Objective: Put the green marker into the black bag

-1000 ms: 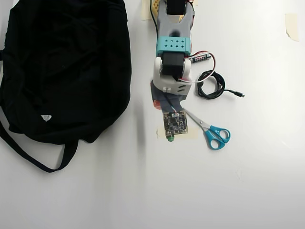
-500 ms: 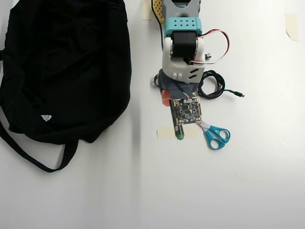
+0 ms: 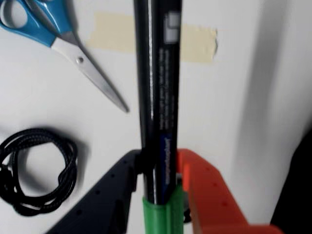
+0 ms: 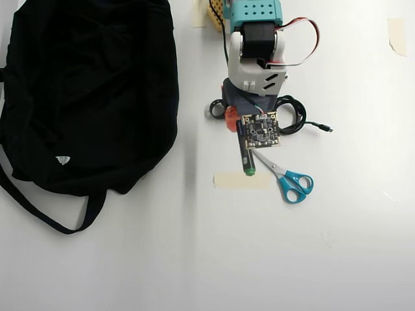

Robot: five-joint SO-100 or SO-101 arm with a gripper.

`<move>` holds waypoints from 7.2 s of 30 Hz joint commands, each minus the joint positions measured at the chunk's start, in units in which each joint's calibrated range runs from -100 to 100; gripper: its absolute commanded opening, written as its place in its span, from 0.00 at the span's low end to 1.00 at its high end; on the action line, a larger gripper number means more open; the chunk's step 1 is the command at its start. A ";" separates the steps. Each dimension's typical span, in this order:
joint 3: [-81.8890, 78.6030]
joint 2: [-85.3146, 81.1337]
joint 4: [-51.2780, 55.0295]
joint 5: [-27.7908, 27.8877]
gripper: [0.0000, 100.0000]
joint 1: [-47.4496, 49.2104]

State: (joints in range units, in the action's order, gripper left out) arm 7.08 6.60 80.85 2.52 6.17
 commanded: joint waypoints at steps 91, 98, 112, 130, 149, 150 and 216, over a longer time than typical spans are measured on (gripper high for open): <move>-32.41 -26.68 -29.00 -8.34 0.11 -43.42; -33.13 -41.04 -22.71 -14.16 0.02 -24.12; -42.12 -58.97 -13.93 -9.07 0.02 -9.16; -73.38 -93.07 -14.53 -8.55 0.02 -2.28; -94.77 -106.02 -13.67 -8.39 0.02 4.75; -95.75 -106.10 -13.67 -8.39 0.02 5.12; -104.74 -106.02 -9.45 -8.49 0.02 6.62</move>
